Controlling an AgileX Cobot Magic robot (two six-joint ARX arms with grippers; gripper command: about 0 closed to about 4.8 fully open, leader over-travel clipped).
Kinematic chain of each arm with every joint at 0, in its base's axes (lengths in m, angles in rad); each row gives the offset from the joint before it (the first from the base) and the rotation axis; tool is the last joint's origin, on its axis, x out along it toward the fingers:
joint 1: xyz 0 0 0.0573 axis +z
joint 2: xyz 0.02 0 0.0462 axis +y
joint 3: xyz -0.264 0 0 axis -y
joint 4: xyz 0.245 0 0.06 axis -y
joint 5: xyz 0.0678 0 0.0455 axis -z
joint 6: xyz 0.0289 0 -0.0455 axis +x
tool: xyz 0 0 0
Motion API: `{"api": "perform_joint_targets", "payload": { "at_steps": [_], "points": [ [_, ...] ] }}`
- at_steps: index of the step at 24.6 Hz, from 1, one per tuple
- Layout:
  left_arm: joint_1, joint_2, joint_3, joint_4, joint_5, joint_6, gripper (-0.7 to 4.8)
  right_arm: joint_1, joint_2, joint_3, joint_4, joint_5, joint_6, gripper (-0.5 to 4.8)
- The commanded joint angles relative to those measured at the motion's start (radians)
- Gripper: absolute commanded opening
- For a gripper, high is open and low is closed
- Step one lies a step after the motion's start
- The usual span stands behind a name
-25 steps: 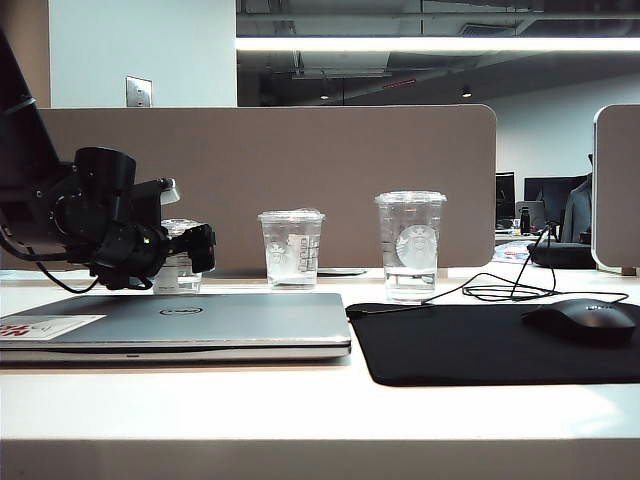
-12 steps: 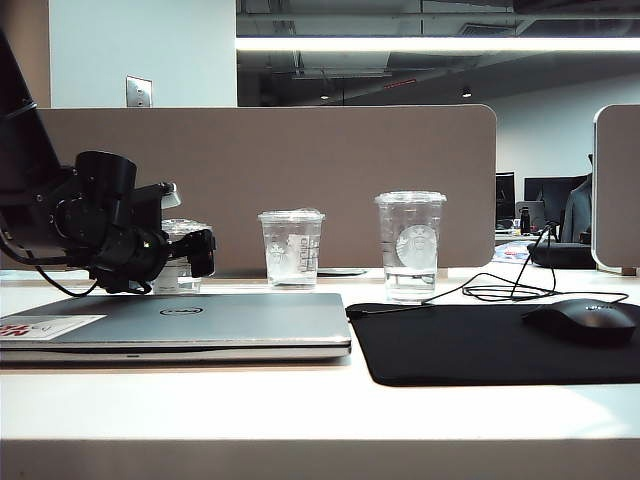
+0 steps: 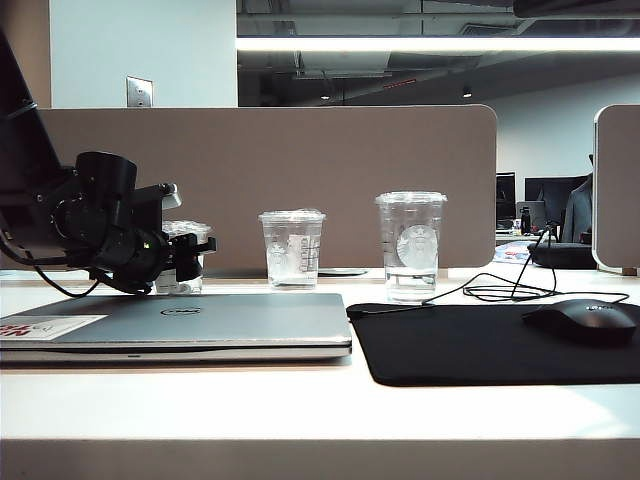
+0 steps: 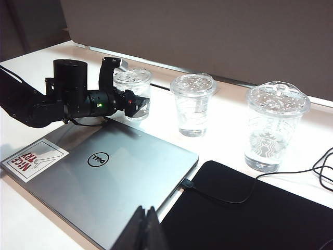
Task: Pick up the coffee cup on the left and place it on the left side of the laptop.
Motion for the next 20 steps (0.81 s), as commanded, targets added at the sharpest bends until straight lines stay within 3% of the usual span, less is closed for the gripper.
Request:
{"api": "perform_joint_targets", "payload": {
  "at_steps": [1,13,20],
  "points": [
    [-0.001,-0.020,0.006,0.031,0.006,0.000,2.00,0.001,-0.002,0.008,0.014,-0.004,-0.002,-0.03],
    [0.052,-0.246,-0.013,-0.055,0.038,0.003,2.19,0.001,-0.002,0.008,0.014,-0.004,-0.002,-0.03],
    [0.188,-0.496,-0.232,-0.066,0.048,0.003,2.20,0.001,-0.002,0.008,0.015,-0.009,-0.002,-0.03]
  ]
}}
